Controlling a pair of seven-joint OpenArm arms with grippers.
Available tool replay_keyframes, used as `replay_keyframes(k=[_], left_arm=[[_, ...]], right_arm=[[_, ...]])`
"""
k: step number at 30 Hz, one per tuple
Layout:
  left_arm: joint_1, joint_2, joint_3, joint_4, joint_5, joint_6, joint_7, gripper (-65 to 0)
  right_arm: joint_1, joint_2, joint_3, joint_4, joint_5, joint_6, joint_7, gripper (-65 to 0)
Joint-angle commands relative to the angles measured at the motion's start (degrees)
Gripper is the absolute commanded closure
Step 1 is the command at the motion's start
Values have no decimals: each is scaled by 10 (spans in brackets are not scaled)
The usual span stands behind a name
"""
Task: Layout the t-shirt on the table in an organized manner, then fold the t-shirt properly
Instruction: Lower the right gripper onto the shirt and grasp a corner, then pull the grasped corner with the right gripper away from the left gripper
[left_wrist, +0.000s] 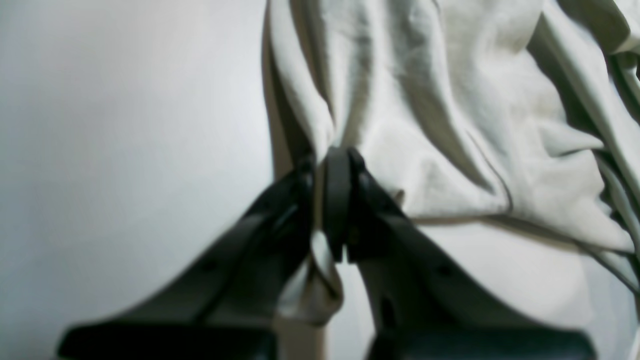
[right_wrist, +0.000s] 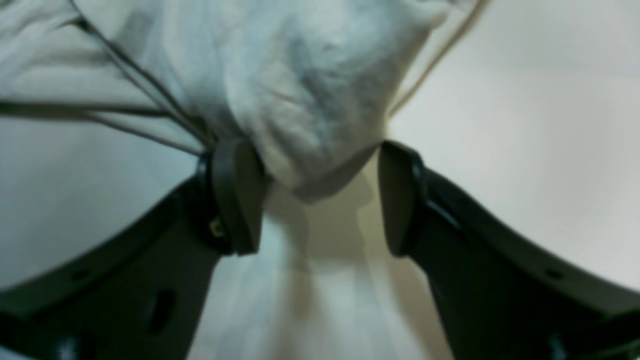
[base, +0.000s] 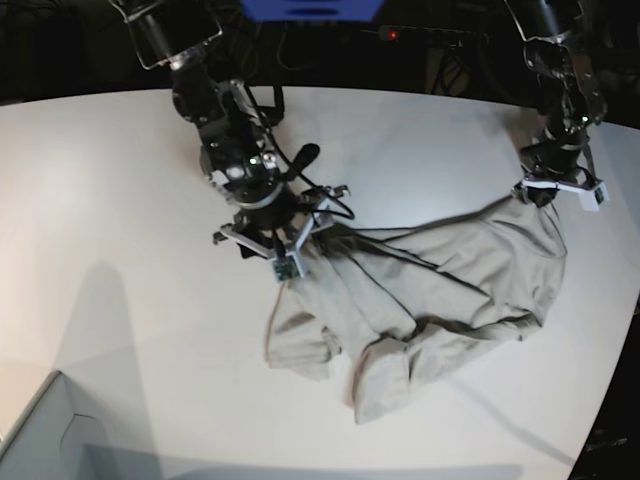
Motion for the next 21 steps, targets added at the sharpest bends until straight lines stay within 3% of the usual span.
replay_keyframes(k=[1, 6, 13, 21], left_arm=[[0, -4, -1, 3, 9, 8, 17, 0], [0, -5, -1, 3, 9, 8, 15, 0], [5, -19, -2, 3, 9, 8, 16, 0], [56, -27, -38, 85, 9, 8, 17, 0]], right_arm=[[8, -1, 1, 11, 0, -1, 15, -269], [24, 6, 2, 15, -1, -1, 14, 0], [27, 21, 20, 125, -2, -1, 16, 0], [116, 12, 2, 174, -2, 1, 16, 0]])
